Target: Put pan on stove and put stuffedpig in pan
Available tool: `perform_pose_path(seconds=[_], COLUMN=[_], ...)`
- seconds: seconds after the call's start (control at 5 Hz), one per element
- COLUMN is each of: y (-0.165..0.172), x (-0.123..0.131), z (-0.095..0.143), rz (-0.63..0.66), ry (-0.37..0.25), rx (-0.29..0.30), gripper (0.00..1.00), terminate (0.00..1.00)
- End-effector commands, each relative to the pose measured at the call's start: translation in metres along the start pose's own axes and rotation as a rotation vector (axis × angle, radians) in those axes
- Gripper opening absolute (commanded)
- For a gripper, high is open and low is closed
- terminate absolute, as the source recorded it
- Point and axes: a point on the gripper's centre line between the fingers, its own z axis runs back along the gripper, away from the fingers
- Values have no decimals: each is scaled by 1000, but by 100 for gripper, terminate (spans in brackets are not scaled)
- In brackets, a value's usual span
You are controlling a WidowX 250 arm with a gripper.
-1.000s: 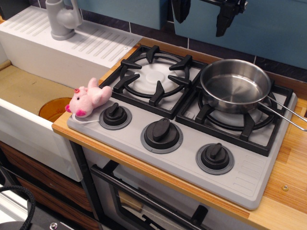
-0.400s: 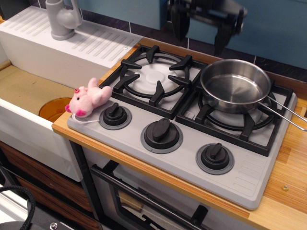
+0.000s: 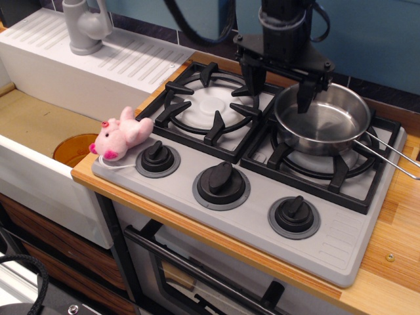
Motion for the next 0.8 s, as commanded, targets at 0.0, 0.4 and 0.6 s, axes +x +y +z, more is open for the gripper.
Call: perform_pose_path(seconds=[0.0,0.4,0.6], y=[-4,-13,-15], x=[8,3,4], z=[1,-20,-24], rz=[-9,-31,-32], ry=[-71,-111,-91], rx=[-3,-39,-46], gripper=[100,100,0], terminate=[0,0,0])
